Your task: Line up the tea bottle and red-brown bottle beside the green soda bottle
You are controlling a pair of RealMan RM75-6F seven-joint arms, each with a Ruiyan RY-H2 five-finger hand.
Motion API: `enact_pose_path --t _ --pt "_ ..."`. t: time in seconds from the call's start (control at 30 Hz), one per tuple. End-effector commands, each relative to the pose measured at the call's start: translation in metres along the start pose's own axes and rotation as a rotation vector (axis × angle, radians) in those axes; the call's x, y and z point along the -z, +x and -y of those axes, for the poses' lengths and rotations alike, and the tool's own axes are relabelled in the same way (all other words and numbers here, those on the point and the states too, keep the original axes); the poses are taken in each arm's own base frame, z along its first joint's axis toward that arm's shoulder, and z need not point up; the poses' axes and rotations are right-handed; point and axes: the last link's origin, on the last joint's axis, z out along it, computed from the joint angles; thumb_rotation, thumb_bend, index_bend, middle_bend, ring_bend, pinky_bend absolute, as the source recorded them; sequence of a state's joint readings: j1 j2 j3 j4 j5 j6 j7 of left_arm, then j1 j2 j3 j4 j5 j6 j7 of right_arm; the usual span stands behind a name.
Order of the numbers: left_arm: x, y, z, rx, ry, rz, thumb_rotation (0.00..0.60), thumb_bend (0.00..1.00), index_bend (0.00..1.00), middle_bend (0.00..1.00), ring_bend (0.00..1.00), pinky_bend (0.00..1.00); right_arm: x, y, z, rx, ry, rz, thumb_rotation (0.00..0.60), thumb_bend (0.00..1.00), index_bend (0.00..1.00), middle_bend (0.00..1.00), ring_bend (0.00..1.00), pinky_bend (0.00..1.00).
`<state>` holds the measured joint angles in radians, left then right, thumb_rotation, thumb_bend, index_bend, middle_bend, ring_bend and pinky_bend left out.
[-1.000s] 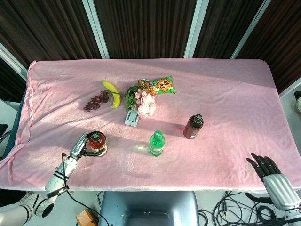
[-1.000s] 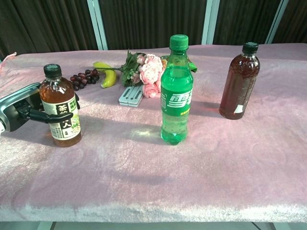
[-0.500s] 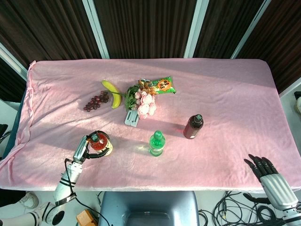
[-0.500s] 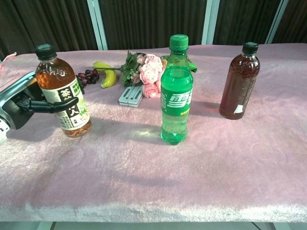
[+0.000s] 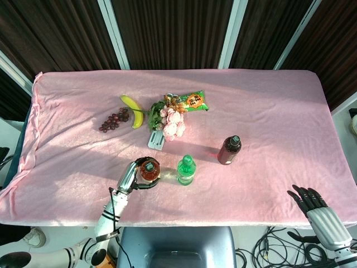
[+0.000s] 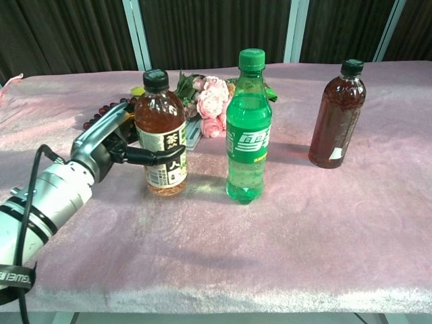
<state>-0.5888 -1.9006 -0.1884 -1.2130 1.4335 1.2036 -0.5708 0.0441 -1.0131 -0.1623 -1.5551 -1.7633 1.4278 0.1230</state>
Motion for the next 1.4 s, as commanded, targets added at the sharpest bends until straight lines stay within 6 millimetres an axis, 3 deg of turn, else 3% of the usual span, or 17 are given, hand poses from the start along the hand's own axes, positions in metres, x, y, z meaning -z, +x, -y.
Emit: enact_pose_path --t 0.03,0.37,1.0,1.13,1.3,1.4 --pt "-0.004 -0.007 -0.001 0.017 0.019 0.012 0.6 0.47 0.81 0.83 0.48 0.28 0.001 0.001 0.0 -0.003 0.001 -0.002 0.6 0.25 0.0 0.0 0.0 0.08" --pt "-0.015 -0.025 -0.015 0.023 -0.003 0.013 0.6 0.46 0.81 0.83 0.47 0.27 0.001 -0.001 0.001 -0.001 0.014 0.012 0.6 0.25 0.0 0.0 0.0 0.08" --pt "-0.024 -0.038 -0.006 0.014 0.046 0.036 0.6 0.43 0.78 0.76 0.44 0.25 0.003 0.002 -0.001 -0.014 0.018 0.003 0.6 0.25 0.0 0.0 0.0 0.08" --pt "-0.022 -0.039 -0.002 0.005 0.058 0.064 0.6 0.41 0.68 0.65 0.36 0.21 0.003 0.002 -0.001 -0.016 0.017 0.0 0.6 0.25 0.0 0.0 0.0 0.08" --pt "-0.022 -0.037 -0.001 0.017 0.062 0.081 0.6 0.4 0.45 0.5 0.27 0.17 0.004 0.002 -0.001 -0.015 0.021 0.001 0.6 0.25 0.0 0.0 0.0 0.08" --pt "-0.023 -0.035 -0.001 0.022 0.061 0.082 0.6 0.4 0.38 0.43 0.21 0.14 0.004 0.002 -0.001 -0.014 0.022 0.001 0.6 0.25 0.0 0.0 0.0 0.08"
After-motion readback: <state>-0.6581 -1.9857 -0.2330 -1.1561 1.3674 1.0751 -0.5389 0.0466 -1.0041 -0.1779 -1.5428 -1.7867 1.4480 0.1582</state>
